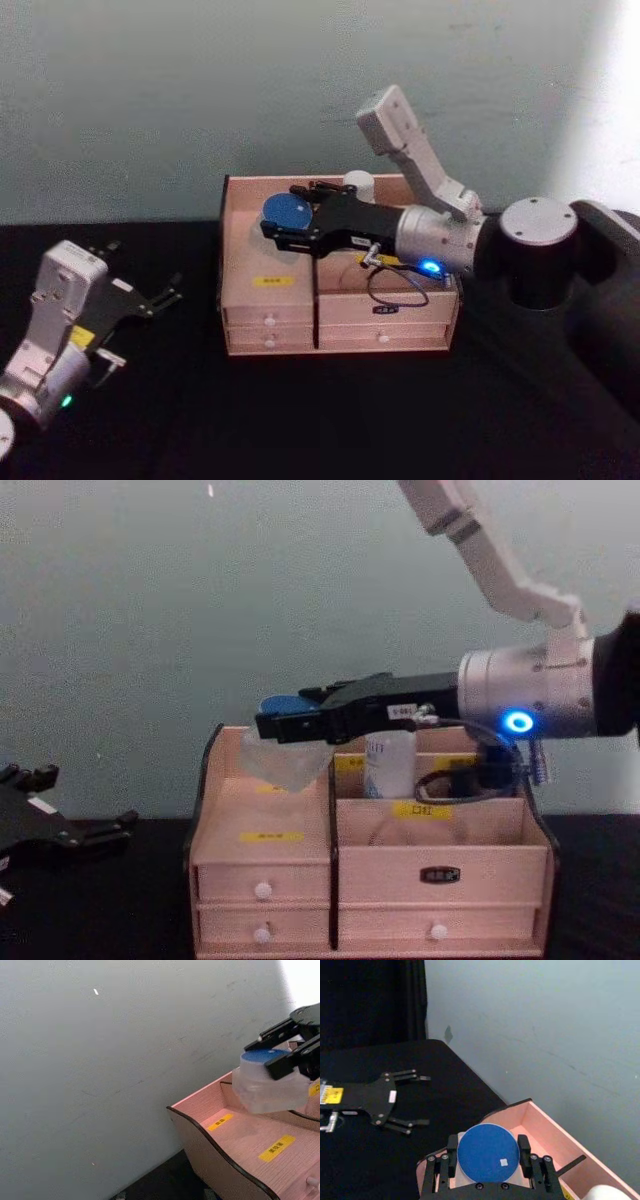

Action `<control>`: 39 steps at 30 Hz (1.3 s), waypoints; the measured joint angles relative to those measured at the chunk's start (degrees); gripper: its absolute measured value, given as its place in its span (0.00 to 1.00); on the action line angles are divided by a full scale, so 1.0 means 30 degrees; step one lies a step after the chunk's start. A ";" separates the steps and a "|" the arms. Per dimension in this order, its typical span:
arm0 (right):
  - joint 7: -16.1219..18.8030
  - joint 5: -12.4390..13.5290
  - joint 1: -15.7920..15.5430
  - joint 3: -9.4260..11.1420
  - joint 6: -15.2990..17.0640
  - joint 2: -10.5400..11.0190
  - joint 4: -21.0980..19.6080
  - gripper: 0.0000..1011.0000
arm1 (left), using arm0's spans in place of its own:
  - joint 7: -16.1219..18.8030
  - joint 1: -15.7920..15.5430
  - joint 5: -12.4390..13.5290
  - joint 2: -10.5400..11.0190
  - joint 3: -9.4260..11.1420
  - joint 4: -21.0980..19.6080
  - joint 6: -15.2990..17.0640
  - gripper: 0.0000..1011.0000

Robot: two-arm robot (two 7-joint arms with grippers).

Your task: Pick up the facial cleanser and watermelon frost from the table and place them into the tiered storage box.

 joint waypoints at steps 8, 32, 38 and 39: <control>-0.0144 -0.0630 0.0485 -0.0040 -0.0372 -0.0890 0.1767 0.71 | 0.0000 0.0000 -0.0001 0.0000 0.0000 0.0002 0.0000 0.99; 0.0487 -0.1367 0.0559 0.0238 -0.0803 -0.1731 0.3240 0.71 | 0.0000 0.0000 0.0000 0.0000 0.0000 0.0002 0.0000 0.99; 0.0530 -0.1518 0.0516 0.0287 -0.0833 -0.1777 0.3302 0.71 | 0.0000 0.0001 -0.0001 0.0000 0.0000 0.0002 0.0000 0.99; 0.0498 -0.1575 0.0476 0.0297 -0.0858 -0.1775 0.3262 0.71 | -0.0001 -0.0001 0.0000 0.0000 0.0000 0.0001 0.0001 0.99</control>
